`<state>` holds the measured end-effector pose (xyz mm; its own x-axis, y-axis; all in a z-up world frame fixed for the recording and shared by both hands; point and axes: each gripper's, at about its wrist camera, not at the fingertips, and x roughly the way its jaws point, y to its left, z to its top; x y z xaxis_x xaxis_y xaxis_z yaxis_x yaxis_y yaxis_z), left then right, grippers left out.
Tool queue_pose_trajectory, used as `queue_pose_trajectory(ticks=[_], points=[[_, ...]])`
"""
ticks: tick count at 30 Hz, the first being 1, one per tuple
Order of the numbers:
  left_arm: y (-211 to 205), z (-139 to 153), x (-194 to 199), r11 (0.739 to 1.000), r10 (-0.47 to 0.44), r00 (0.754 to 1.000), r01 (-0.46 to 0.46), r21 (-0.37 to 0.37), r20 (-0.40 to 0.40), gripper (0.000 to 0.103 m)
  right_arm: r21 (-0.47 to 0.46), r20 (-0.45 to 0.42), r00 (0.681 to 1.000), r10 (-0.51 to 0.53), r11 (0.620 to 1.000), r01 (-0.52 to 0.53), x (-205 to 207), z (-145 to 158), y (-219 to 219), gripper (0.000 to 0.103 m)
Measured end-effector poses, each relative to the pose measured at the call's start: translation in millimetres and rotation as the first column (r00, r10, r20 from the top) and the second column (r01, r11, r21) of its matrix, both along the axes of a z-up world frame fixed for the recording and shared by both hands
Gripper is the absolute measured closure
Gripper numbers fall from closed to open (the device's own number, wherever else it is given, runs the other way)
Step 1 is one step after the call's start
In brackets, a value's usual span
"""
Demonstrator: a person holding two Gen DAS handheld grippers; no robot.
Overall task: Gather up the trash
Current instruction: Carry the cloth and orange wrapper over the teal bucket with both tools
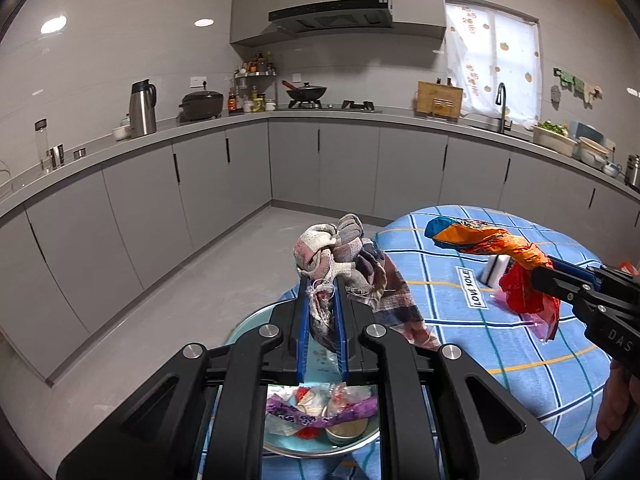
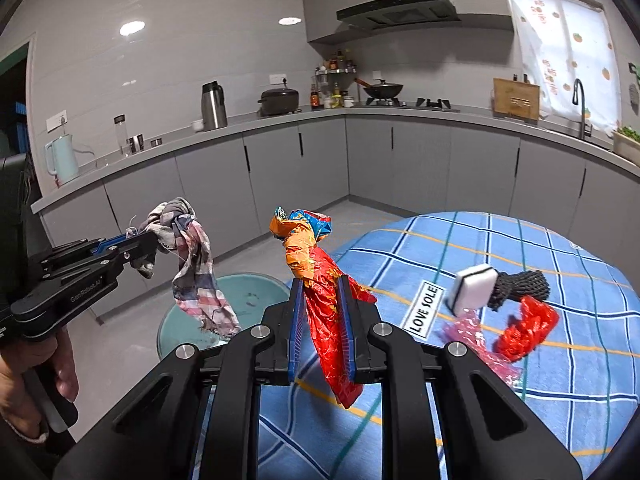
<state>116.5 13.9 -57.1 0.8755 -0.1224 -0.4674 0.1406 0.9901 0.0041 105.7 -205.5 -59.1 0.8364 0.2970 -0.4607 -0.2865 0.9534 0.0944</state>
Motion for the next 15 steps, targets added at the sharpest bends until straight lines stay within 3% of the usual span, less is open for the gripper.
queue_pose_trajectory(ticks=[15], points=[[24,-3,2,0.998,0.057,0.998,-0.057,-0.001,-0.007,0.092,-0.007,-0.006,0.998,0.065,0.998,-0.065,14,-1,31,0.085]])
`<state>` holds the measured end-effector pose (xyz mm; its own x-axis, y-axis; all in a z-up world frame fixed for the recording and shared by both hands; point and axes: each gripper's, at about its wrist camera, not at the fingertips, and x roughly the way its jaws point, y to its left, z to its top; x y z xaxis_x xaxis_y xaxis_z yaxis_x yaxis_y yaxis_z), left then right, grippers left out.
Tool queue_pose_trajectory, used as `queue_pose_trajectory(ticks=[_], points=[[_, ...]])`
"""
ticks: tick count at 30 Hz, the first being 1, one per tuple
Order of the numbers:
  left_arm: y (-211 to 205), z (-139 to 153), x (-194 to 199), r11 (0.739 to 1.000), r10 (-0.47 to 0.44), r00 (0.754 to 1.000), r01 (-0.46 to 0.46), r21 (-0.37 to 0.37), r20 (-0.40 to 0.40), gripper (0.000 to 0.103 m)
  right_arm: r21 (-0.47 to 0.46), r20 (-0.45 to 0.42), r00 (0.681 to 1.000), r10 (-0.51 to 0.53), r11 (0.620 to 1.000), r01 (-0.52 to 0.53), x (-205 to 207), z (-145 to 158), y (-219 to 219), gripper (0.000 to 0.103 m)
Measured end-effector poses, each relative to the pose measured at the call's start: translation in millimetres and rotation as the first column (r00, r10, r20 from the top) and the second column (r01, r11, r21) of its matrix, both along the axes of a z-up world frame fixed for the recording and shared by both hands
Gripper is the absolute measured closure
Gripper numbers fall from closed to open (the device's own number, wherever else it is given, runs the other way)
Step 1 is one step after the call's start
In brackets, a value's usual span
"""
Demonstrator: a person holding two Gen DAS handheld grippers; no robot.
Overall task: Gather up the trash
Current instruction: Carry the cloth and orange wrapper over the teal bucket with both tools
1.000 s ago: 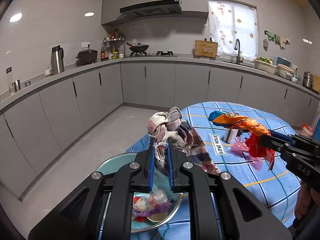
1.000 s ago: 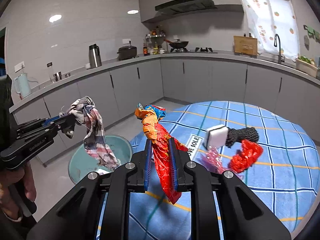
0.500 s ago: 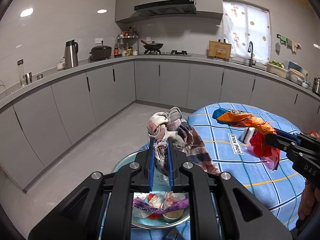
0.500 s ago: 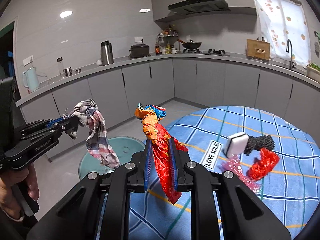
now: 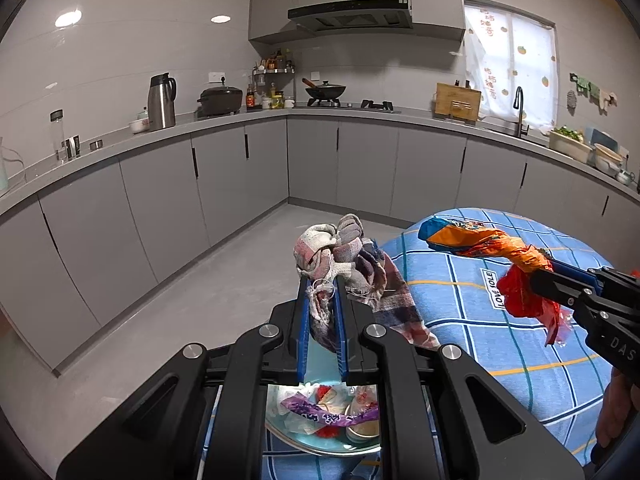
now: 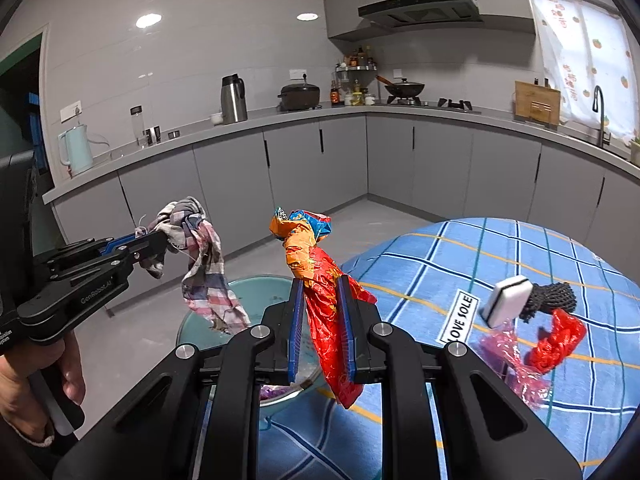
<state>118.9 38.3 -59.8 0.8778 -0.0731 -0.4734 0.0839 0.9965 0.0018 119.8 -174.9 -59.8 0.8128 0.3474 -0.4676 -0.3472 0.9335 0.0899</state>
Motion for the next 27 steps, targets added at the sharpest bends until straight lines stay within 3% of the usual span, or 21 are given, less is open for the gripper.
queue_pose_trajectory(ticks=[27], points=[[-2,-17,18,0.998,0.06,0.996,-0.06,0.007,-0.064,0.092,-0.001,-0.066,0.995,0.068,0.998,-0.068,33,-13,29,0.085]])
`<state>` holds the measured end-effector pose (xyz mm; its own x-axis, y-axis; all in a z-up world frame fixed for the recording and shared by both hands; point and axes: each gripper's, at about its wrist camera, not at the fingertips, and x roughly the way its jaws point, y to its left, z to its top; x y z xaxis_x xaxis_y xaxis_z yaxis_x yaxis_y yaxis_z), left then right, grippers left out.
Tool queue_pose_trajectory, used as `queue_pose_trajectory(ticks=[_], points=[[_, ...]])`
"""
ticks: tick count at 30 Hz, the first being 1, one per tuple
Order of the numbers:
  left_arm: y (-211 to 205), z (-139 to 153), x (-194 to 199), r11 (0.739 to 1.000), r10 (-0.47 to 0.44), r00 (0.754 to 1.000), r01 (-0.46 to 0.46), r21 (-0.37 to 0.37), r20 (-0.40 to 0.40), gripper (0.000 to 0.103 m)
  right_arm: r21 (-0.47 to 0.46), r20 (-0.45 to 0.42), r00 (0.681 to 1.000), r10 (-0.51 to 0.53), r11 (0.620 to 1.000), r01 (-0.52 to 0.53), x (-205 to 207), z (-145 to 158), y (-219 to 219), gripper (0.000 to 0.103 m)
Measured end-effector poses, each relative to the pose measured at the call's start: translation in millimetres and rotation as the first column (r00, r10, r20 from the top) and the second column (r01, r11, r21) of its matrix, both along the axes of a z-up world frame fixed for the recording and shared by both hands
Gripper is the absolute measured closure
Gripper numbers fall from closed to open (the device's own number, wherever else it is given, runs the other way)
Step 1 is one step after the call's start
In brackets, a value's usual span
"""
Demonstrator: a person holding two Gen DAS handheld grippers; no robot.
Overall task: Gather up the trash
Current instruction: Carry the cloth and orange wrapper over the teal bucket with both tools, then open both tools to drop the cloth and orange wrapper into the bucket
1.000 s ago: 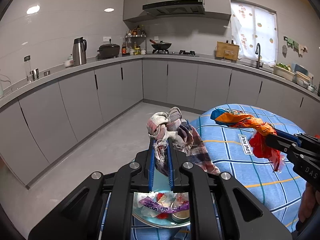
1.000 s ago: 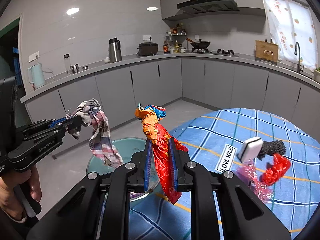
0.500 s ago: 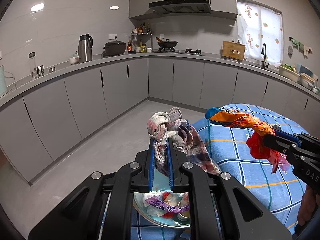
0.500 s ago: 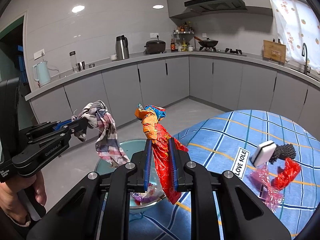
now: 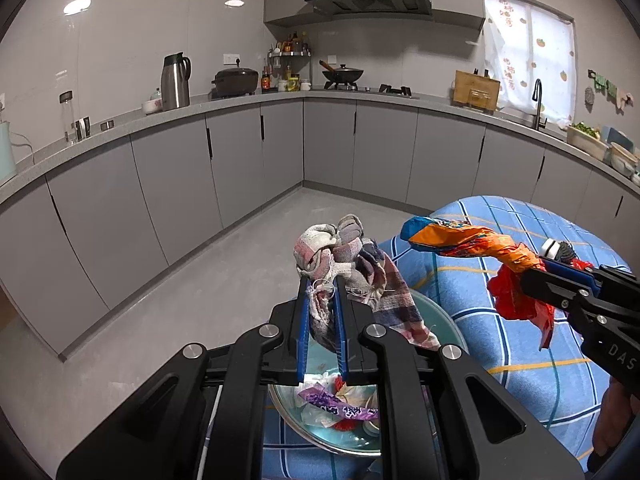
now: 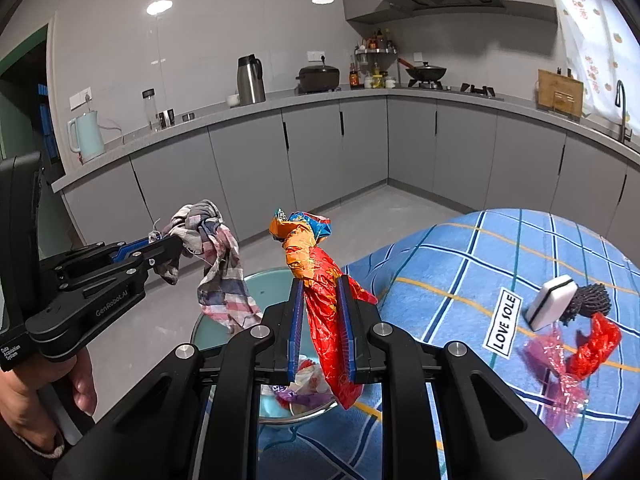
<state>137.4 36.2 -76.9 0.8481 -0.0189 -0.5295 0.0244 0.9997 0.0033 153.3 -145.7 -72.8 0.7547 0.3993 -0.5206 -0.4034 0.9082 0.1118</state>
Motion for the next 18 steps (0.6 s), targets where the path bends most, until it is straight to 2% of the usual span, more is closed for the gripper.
queue_pose_trajectory(ticks=[18], points=[[2,-27,12,1.0,0.007,0.998,-0.007,0.002,-0.056,0.092,-0.03,-0.066,0.997,0.024,0.999,-0.026,24,-26,14,0.085]])
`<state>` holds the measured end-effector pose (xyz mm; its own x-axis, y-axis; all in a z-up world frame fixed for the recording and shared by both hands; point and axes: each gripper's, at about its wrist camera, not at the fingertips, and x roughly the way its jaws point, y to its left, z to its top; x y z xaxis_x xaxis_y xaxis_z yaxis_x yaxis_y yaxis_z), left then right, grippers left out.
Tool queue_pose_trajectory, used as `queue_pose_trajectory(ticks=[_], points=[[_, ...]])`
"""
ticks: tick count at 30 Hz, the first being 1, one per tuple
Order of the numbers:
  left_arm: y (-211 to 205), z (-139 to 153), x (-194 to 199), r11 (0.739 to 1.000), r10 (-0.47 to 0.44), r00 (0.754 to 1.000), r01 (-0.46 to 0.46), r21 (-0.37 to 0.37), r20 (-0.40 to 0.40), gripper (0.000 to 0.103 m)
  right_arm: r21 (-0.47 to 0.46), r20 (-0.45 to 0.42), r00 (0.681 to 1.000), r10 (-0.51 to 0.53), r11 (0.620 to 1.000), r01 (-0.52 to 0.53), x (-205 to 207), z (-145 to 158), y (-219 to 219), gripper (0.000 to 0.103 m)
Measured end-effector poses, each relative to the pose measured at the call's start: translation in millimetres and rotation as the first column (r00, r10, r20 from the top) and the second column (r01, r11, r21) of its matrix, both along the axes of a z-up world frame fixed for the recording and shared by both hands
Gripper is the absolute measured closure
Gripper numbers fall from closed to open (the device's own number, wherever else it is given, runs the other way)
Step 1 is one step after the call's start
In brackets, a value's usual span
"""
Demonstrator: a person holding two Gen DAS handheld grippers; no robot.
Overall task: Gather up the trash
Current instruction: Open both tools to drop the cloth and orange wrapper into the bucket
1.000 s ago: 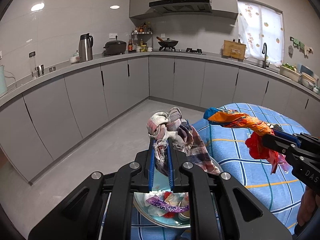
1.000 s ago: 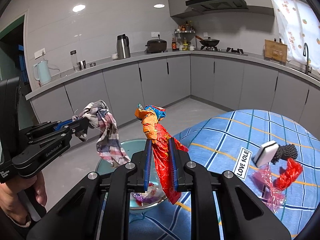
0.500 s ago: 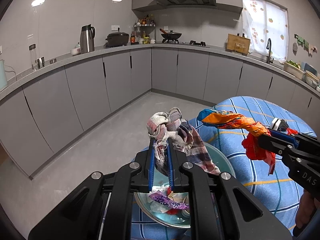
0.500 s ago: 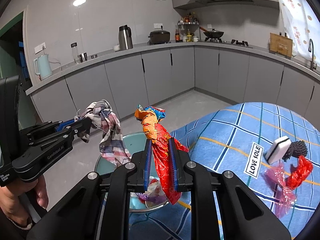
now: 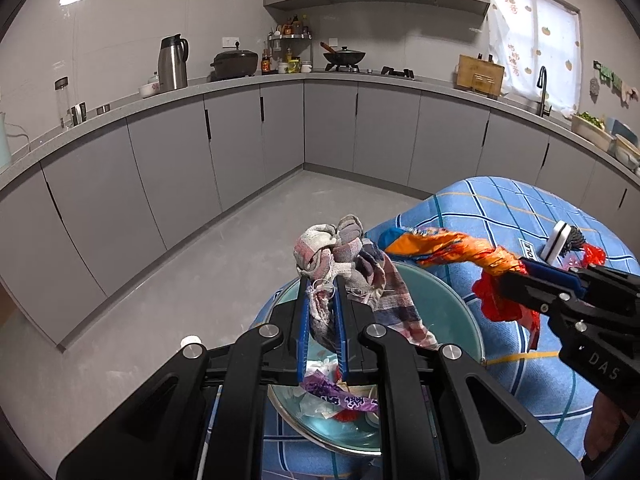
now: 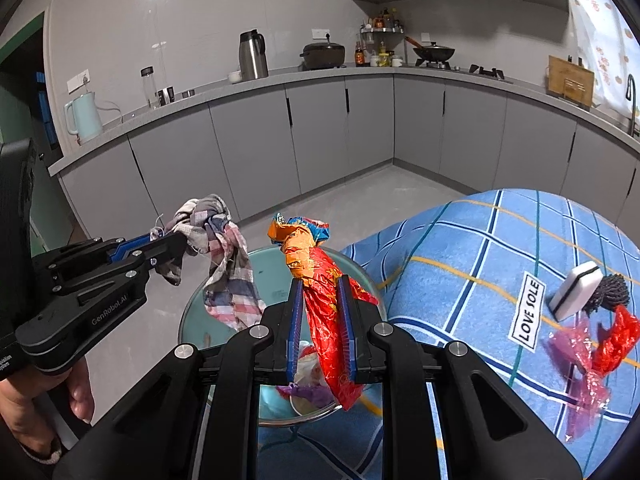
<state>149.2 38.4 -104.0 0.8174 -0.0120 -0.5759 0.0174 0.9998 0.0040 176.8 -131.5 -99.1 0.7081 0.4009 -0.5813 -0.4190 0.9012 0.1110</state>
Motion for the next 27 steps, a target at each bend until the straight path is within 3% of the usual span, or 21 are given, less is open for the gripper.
queue_pose_trajectory(ticks=[18,24,25,27], points=[[2,-4,1,1.0,-0.006,1.0,0.006,0.0,-0.012,0.091,-0.005,-0.004,1.0,0.012,1.0,-0.012,5,-11,2,0.085],[4,-6,2,1.0,-0.001,1.0,0.001,0.006,-0.017,0.088,0.005,0.001,1.0,0.023,1.0,-0.024,4,-13,2,0.079],[5,-6,3,1.0,0.003,1.0,-0.003,0.006,-0.016,0.082,0.006,0.004,1.0,0.019,1.0,-0.019,4,-14,0,0.07],[7,-6,2,1.0,0.02,1.0,-0.019,0.01,-0.011,0.068,0.017,0.005,1.0,0.008,1.0,-0.008,4,-14,-4,0.068]])
